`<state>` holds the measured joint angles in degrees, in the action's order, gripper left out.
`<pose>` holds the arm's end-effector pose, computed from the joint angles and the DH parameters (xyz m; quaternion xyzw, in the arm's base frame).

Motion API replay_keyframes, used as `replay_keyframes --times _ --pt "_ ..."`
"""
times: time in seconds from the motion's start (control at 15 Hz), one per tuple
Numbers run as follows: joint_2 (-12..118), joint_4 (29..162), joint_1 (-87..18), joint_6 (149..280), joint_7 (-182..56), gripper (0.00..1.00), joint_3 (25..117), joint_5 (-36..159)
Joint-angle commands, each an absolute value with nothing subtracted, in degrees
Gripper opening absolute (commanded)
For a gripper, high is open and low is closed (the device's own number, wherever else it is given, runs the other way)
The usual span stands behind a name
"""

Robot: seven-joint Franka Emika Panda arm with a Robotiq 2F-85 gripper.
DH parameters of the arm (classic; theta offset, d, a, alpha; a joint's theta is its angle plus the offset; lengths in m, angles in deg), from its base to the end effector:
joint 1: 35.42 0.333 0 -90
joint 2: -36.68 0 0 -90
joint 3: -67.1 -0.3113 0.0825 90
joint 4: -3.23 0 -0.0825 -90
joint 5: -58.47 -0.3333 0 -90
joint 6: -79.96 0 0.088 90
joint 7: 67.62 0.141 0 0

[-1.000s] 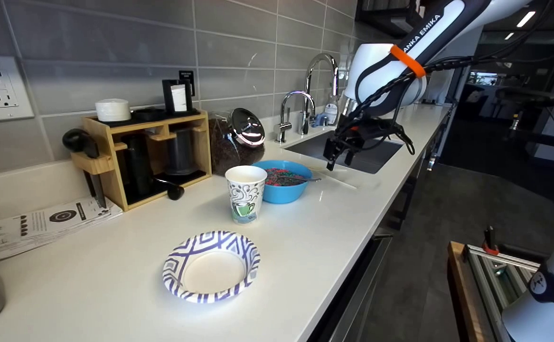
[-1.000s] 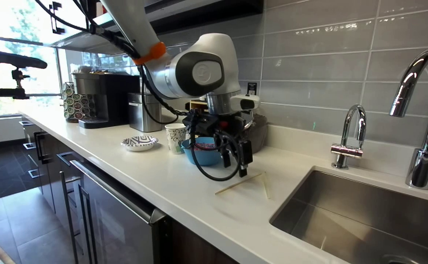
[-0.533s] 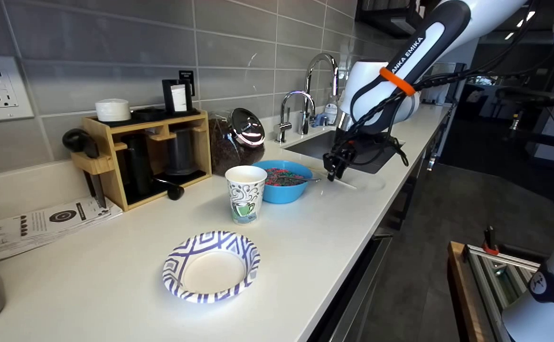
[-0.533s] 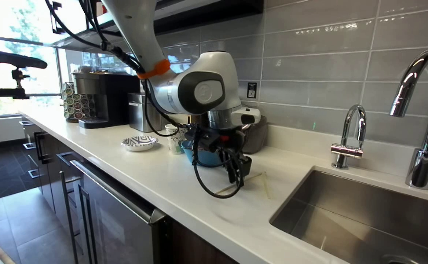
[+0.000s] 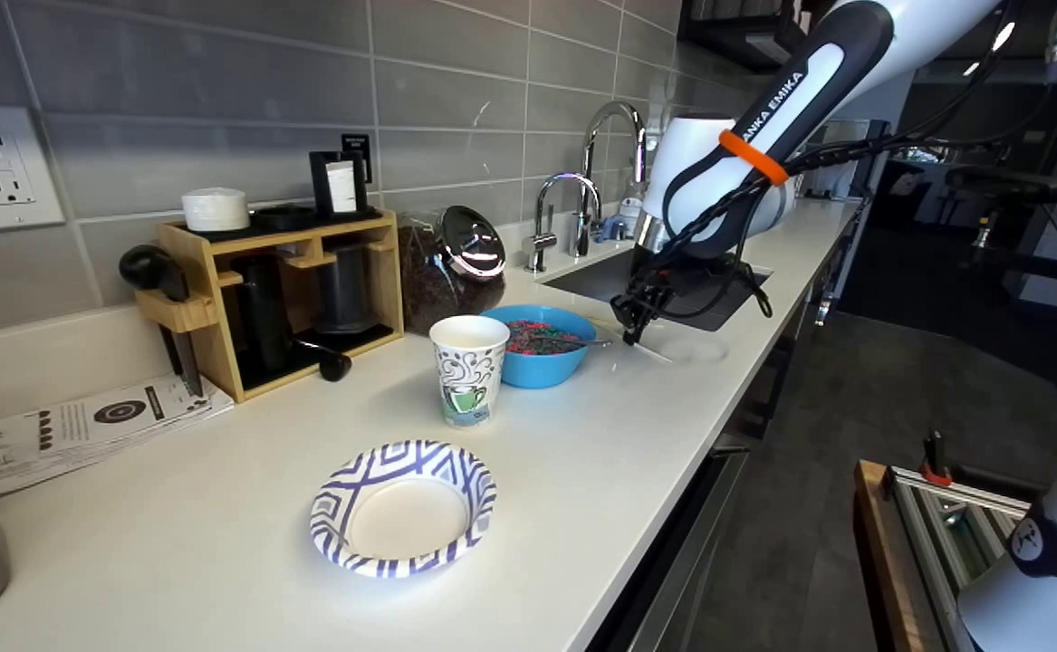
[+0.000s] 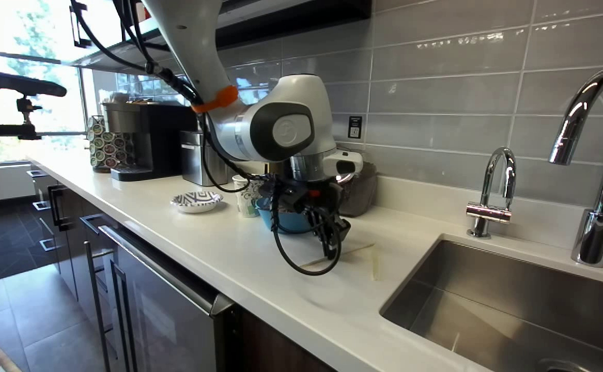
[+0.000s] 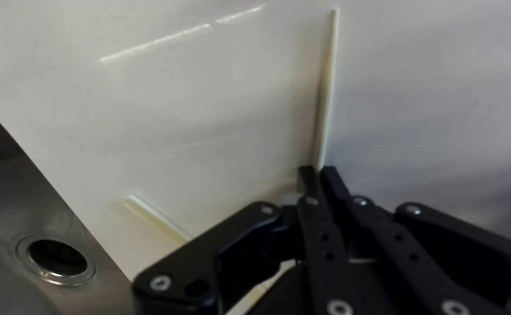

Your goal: Pick up the chopstick and place it in the white paper bowl

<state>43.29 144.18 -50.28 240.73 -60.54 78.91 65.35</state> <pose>0.4342 -0.2139 0.2795 0.9646 -0.2341 0.1073 0.0569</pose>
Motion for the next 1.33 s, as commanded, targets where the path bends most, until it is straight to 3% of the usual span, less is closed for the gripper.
replay_keyframes --times 0.0,0.4,0.87,1.27 --pt "42.61 144.27 -48.80 239.97 -61.45 0.00 79.37 63.99" --pt "33.57 146.46 -47.77 233.88 -57.88 0.01 79.84 66.75" --pt "11.10 151.97 -48.21 217.04 -59.46 0.01 75.53 71.09" --pt "-4.27 152.67 -39.55 197.43 -72.21 0.01 71.89 65.06"
